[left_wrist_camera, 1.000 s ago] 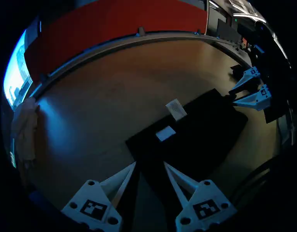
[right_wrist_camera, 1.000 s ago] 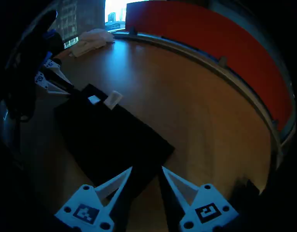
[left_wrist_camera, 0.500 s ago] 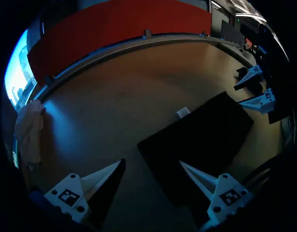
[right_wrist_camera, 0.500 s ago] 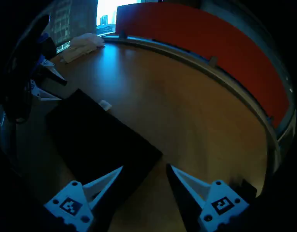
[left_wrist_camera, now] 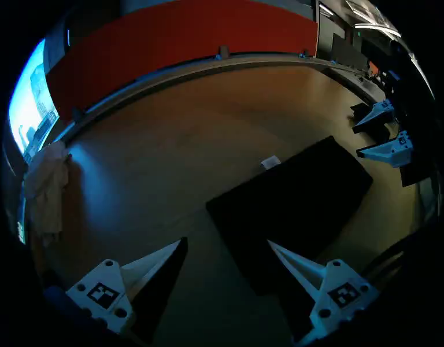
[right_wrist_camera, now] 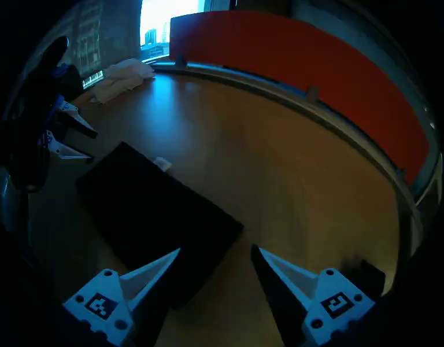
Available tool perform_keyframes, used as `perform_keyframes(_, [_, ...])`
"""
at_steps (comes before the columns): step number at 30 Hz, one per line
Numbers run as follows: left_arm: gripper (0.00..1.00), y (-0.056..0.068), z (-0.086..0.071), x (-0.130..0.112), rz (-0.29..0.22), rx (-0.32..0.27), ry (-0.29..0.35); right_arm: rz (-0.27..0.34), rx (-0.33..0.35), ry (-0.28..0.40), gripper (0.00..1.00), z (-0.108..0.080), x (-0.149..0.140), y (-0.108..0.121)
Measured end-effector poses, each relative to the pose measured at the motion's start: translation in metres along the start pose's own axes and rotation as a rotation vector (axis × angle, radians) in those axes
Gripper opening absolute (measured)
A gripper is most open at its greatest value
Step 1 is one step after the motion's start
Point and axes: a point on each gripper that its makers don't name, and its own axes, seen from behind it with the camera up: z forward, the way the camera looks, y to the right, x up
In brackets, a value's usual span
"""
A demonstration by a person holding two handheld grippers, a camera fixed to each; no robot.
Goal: Fold towel
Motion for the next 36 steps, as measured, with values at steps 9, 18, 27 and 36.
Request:
perform_keyframes(9, [0.90,0.004,-0.019,-0.014,-0.029,0.005,0.003,0.017,0.006,0.003,0.84,-0.020,-0.015,-0.013])
perform_keyframes(18, [0.90,0.013,-0.036,-0.032,-0.045,0.003,0.000,0.021,0.003,0.011,0.84,-0.042,-0.027,-0.026])
perform_keyframes(27, [0.91,0.014,-0.041,-0.037,-0.063,0.011,0.009,0.025,0.003,0.013,0.84,-0.049,-0.031,-0.028])
perform_keyframes(36, [0.90,0.007,-0.054,-0.044,-0.115,0.048,0.032,0.002,0.019,0.017,0.84,-0.051,-0.031,-0.030])
